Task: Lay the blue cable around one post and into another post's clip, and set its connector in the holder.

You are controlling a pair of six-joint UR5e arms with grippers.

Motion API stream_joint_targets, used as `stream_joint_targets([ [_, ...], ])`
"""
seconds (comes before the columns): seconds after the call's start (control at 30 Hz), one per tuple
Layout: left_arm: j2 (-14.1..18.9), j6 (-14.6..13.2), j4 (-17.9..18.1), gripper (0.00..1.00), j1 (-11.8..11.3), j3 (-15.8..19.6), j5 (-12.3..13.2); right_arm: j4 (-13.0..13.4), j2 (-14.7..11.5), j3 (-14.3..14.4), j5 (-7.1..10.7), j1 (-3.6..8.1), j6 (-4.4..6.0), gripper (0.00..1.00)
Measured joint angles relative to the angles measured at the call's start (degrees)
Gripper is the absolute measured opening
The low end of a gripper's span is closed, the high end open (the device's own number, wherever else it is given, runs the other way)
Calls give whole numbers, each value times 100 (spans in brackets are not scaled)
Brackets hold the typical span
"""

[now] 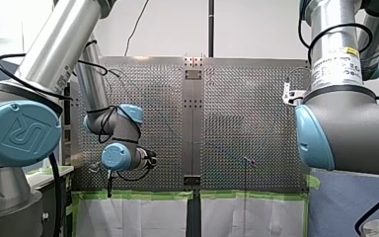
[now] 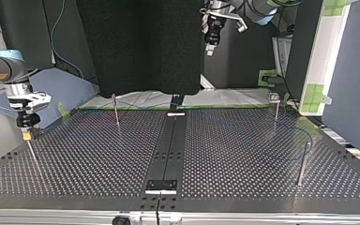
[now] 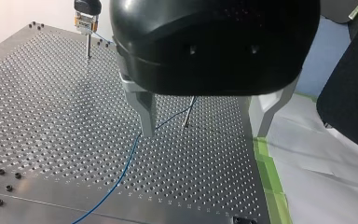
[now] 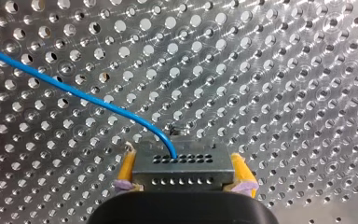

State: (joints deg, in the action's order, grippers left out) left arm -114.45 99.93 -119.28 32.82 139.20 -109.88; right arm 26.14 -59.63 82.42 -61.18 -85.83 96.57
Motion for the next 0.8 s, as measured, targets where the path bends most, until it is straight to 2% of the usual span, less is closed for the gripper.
stream_joint_targets([
  [0.03, 0, 0, 0, 100, 0, 0, 1, 9, 2, 0, 1, 0, 4, 100],
  [0.3, 0, 0, 0, 100, 1, 0, -5, 43, 0, -8, 0, 0, 15, 100],
  [0.8, 0, 0, -14, 100, 0, 0, -12, -13, 6, -4, 9, -5, -39, 100],
])
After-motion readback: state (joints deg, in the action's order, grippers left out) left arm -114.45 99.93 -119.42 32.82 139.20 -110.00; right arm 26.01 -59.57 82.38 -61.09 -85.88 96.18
